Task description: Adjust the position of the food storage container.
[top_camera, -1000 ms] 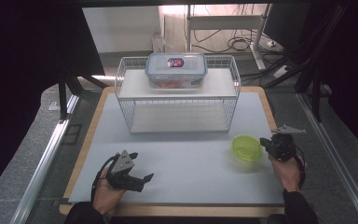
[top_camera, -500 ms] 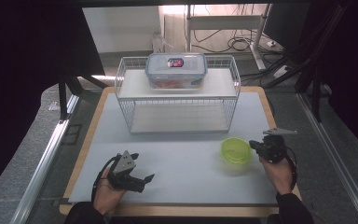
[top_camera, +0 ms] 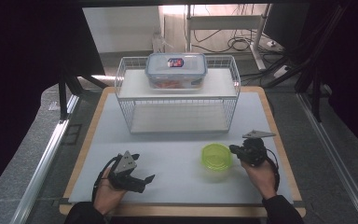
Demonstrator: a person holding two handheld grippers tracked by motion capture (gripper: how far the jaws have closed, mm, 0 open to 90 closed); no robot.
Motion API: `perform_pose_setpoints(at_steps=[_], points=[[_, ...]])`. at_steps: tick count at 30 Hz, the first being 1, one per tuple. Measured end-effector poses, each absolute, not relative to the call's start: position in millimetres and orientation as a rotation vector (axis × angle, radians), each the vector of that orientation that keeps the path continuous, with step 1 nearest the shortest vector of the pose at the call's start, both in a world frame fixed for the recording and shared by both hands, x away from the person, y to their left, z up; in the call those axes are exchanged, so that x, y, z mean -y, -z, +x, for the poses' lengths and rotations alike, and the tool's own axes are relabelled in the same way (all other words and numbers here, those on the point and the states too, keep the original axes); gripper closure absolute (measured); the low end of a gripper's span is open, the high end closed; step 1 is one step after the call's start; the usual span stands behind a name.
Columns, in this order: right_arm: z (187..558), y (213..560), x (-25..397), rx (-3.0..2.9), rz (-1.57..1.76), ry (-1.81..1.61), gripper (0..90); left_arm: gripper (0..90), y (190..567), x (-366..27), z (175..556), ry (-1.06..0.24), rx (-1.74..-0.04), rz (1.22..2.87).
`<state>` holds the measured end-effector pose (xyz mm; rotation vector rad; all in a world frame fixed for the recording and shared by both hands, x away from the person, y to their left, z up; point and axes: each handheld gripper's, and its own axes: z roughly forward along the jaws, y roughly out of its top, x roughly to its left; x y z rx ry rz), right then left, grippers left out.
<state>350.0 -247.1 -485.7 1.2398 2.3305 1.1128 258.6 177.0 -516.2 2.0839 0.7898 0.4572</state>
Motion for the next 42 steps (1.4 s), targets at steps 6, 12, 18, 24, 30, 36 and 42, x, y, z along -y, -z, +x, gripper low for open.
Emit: perform_pose_setpoints(at_steps=[6,12,18,24,30,36,42], points=[[347.8,485.8,236.7,-2.352,1.202,-1.108,87.4,5.8,516.5,-176.7,258.4,-0.454,-0.789,2.087],[346.7,484.5,251.5,-2.350,1.210,-1.068,88.8,5.8,516.4,-177.5,258.5,-0.448,-0.794,2.082],[333.7,490.5,255.3,-2.443,1.208,-1.048,89.9,5.8,516.2,-177.5,258.1,-0.449,-0.796,2.087],[325.8,498.3,240.8,-2.522,1.160,-0.991,89.9,5.8,516.7,-178.0,258.2,-0.442,-0.802,2.093],[327.1,503.2,233.8,-2.541,1.147,-1.008,89.9,5.8,516.9,-178.0,258.1,-0.443,-0.805,2.097],[332.3,505.4,222.0,-2.570,1.115,-1.040,89.9,5.8,517.2,-178.7,257.4,-0.445,-0.812,2.101],[339.4,508.7,205.2,-2.608,1.085,-1.052,89.7,5.8,517.1,-182.4,253.9,-0.447,-0.825,2.092]])
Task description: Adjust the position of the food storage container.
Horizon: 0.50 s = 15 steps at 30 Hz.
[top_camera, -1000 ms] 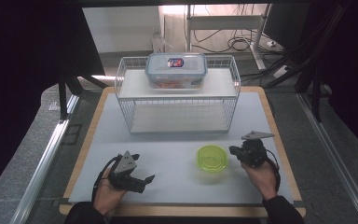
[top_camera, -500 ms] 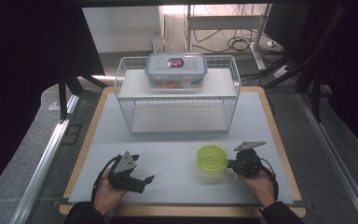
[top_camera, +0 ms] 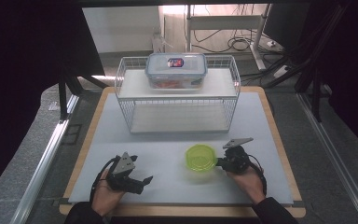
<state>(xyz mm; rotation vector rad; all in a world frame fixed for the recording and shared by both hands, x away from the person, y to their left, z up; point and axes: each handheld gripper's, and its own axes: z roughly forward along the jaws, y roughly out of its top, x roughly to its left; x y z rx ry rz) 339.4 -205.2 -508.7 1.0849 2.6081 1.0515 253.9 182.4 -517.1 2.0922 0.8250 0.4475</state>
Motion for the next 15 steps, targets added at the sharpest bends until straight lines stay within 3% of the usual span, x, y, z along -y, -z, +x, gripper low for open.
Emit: perform_pose_setpoints(at_steps=[15], points=[[351.3,516.9,170.4,-2.654,1.032,-1.070,88.6,5.9,517.3,-182.5,253.7,-0.454,-0.826,2.106]])
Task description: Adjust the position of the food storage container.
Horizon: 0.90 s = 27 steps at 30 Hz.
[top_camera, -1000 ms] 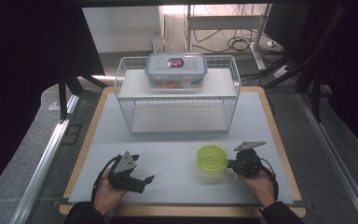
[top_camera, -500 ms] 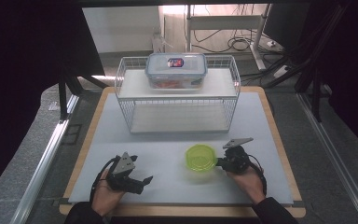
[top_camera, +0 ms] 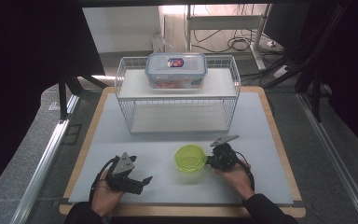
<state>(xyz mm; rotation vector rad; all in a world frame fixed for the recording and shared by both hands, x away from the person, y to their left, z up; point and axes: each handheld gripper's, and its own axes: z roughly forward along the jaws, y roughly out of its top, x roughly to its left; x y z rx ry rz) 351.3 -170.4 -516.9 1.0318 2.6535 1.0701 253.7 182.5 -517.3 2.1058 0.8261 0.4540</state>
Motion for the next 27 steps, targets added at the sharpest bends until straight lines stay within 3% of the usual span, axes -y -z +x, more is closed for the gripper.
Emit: perform_pose_setpoints(at_steps=[5,13,27], points=[[357.3,518.0,163.4,-2.654,1.023,-1.069,85.9,5.9,517.4,-181.5,253.2,-0.459,-0.819,2.112],[356.6,506.6,178.9,-2.568,0.999,-1.022,71.3,5.9,517.2,-181.9,253.1,-0.460,-0.814,2.107],[349.7,493.7,198.3,-2.486,0.929,-1.018,27.2,5.8,517.6,-181.9,252.8,-0.465,-0.811,2.108]])
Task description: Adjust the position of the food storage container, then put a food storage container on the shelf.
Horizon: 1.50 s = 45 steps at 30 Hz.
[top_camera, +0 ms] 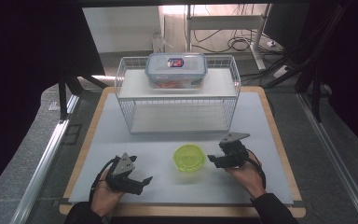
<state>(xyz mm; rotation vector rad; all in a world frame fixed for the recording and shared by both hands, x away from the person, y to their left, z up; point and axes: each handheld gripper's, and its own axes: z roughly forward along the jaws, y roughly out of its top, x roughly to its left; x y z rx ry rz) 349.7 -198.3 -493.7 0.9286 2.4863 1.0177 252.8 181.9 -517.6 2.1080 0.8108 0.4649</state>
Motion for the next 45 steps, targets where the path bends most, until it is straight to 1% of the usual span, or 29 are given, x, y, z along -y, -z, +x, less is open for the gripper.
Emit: perform_pose_setpoints(at_steps=[4,10,14,18,21,25,29,34,41,45], points=[[349.9,497.1,204.6,-2.487,0.935,-1.016,17.9,5.8,518.0,-181.5,252.9,-0.463,-0.809,2.112],[349.7,493.2,209.5,-2.455,0.976,-1.055,7.0,5.8,518.6,-181.3,253.1,-0.463,-0.810,2.113],[350.7,490.2,211.3,-2.457,1.024,-1.087,3.0,5.8,518.5,-181.3,253.1,-0.463,-0.809,2.113],[351.5,484.6,211.9,-2.459,1.088,-1.145,3.5,5.8,518.7,-180.4,253.1,-0.467,-0.806,2.118],[350.3,479.0,210.2,-2.467,1.111,-1.165,9.2,5.8,518.7,-180.2,253.1,-0.470,-0.803,2.118],[348.4,472.2,204.7,-2.464,1.117,-1.195,20.7,5.9,518.1,-180.2,252.7,-0.473,-0.799,2.118],[351.8,468.0,200.7,-2.472,1.163,-1.306,31.0,5.9,518.4,-179.9,252.8,-0.474,-0.797,2.121],[361.9,476.7,192.2,-2.542,1.228,-1.373,43.0,6.0,518.5,-179.9,252.8,-0.475,-0.793,2.123],[374.8,489.4,184.5,-2.609,1.333,-1.438,55.8,6.0,518.7,-179.2,252.6,-0.476,-0.788,2.127],[380.4,495.0,181.7,-2.646,1.379,-1.465,65.8,6.0,518.4,-179.3,252.2,-0.478,-0.786,2.127]])
